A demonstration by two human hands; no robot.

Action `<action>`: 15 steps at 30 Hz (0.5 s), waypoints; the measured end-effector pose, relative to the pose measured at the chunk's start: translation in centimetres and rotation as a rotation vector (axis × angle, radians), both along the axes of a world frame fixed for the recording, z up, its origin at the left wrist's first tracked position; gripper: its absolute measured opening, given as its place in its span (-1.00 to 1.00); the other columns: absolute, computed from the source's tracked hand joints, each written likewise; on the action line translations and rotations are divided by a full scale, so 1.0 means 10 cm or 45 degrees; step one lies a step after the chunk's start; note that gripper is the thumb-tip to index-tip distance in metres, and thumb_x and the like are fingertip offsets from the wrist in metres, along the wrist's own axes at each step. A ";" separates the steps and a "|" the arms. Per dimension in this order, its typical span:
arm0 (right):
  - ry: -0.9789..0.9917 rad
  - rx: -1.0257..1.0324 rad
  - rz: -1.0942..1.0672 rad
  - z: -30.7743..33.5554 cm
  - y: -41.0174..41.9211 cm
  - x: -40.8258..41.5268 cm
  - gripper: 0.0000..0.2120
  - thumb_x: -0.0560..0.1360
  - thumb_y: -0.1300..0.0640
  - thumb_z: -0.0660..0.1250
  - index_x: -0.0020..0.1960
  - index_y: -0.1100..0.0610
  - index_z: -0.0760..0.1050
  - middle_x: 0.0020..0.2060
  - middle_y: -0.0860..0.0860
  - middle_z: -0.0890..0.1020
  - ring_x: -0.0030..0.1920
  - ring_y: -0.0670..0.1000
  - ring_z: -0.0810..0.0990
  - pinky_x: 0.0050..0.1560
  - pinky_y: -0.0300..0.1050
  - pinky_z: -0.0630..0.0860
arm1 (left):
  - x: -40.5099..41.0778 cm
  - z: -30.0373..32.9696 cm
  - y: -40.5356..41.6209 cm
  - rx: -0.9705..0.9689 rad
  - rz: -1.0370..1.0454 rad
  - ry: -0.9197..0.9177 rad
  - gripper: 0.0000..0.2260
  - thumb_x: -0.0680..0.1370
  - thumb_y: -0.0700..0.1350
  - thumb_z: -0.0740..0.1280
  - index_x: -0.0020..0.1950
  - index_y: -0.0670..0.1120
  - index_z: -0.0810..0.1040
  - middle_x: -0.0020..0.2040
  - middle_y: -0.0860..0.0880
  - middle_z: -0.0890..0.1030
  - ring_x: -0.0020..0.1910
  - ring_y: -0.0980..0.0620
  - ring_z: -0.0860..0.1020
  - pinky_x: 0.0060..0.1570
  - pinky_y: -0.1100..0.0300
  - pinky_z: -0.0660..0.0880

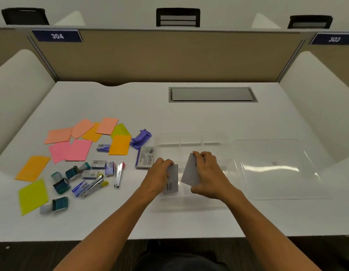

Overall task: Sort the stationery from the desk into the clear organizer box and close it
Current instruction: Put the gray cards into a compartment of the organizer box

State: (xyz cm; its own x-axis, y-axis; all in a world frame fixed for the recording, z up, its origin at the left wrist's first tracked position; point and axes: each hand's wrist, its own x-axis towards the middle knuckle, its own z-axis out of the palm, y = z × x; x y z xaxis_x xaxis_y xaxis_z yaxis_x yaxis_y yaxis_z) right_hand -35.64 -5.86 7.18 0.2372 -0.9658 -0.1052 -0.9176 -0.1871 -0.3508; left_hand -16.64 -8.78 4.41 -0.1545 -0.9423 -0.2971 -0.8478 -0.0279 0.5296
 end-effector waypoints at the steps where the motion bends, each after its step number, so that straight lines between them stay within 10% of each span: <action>1: 0.025 -0.020 0.006 0.00 0.01 0.00 0.05 0.23 -0.11 0.56 0.51 0.05 0.01 0.32 0.05 0.20 0.28 0.08 0.26 0.18 -0.05 0.50 | -0.01 -0.01 0.00 0.009 -0.005 -0.017 -0.58 0.53 -0.23 0.35 0.36 -0.02 0.38 0.27 -0.09 0.41 0.19 -0.05 0.47 0.18 0.09 0.49; 15: 0.099 -0.046 0.127 -0.12 0.03 0.07 0.04 0.27 -0.15 0.53 0.53 0.08 0.02 0.36 0.07 0.24 0.30 0.10 0.29 0.21 -0.01 0.51 | -0.01 -0.06 0.05 0.063 0.030 -0.017 -0.51 0.52 -0.25 0.38 0.42 -0.04 0.35 0.34 -0.11 0.46 0.26 -0.12 0.50 0.24 0.02 0.46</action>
State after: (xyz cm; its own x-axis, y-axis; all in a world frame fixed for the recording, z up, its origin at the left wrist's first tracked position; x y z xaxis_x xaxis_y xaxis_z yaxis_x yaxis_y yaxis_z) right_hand -34.95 -5.54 5.98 0.3249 -0.9412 -0.0929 -0.9179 -0.2901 -0.2706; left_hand -16.79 -8.29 3.82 -0.1284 -0.9297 -0.3452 -0.8538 -0.0735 0.5154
